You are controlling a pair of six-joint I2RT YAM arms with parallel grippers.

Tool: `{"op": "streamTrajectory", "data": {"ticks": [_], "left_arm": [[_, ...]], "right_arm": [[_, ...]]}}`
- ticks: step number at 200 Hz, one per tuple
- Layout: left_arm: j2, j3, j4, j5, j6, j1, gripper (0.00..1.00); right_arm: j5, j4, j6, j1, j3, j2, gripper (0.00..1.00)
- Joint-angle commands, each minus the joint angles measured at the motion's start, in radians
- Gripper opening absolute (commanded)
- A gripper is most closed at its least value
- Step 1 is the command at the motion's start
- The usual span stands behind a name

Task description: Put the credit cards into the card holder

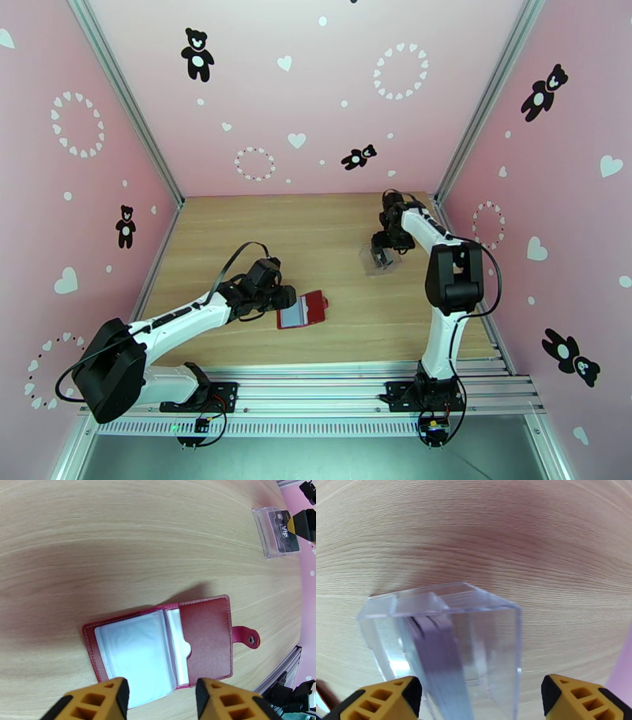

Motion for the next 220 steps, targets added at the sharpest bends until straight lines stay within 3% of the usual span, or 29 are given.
{"op": "streamTrajectory", "data": {"ticks": [1, 42, 220], "left_arm": [[-0.007, -0.015, -0.014, -0.004, 0.006, 0.008, 0.5], [-0.013, -0.021, -0.016, -0.005, 0.005, 0.008, 0.5], [0.0, -0.027, -0.007, 0.005, 0.0, 0.008, 0.51]], "right_arm": [[0.033, -0.03, -0.001, 0.001, 0.026, -0.022, 0.86], [-0.03, -0.028, -0.006, 0.007, 0.035, -0.003, 0.88], [0.061, -0.055, -0.01, 0.007, 0.067, 0.075, 0.86]]}}
